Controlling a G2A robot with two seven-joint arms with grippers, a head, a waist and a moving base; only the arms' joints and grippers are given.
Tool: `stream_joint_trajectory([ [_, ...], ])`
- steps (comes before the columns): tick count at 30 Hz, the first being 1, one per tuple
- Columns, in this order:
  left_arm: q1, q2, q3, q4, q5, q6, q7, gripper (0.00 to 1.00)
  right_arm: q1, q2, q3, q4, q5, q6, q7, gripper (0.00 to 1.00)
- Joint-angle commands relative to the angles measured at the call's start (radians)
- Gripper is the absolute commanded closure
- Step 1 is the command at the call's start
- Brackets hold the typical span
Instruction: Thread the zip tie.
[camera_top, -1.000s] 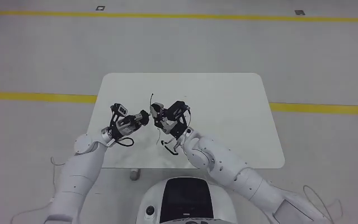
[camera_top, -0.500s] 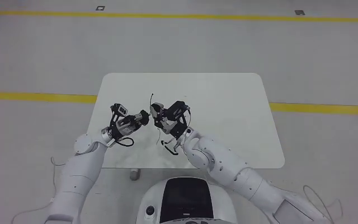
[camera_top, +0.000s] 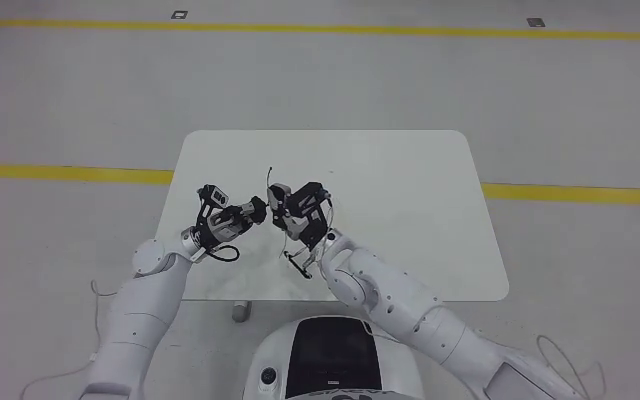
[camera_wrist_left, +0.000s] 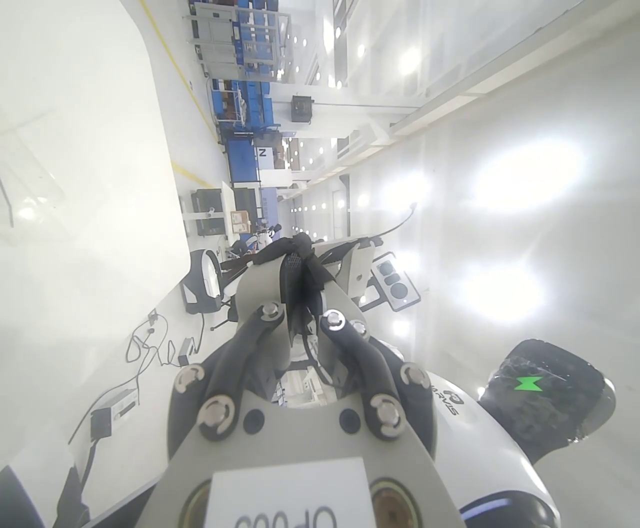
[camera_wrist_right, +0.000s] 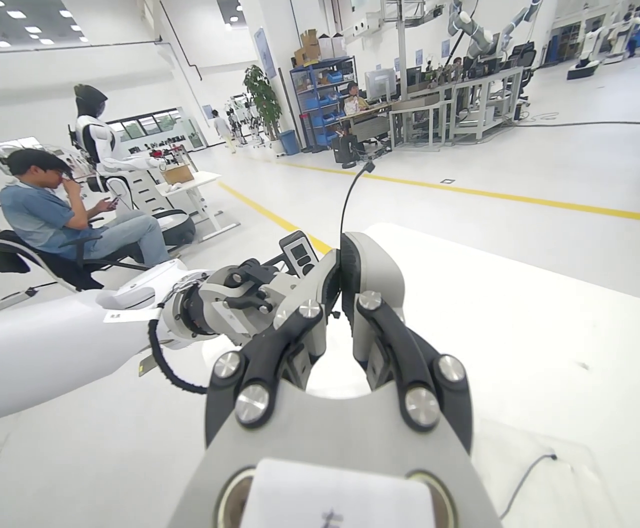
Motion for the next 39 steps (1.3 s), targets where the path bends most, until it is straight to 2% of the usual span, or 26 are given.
stream_joint_trajectory([
  [1, 0.0, 0.0, 0.0, 0.0, 0.0, 0.0, 0.0, 1.0, -0.001, -0.004, 0.002, 0.002, -0.015, 0.01, 0.005, 1.0],
  [39, 0.0, 0.0, 0.0, 0.0, 0.0, 0.0, 0.0, 1.0, -0.044, -0.062, 0.074, 0.033, -0.109, -0.01, 0.044, 1.0],
])
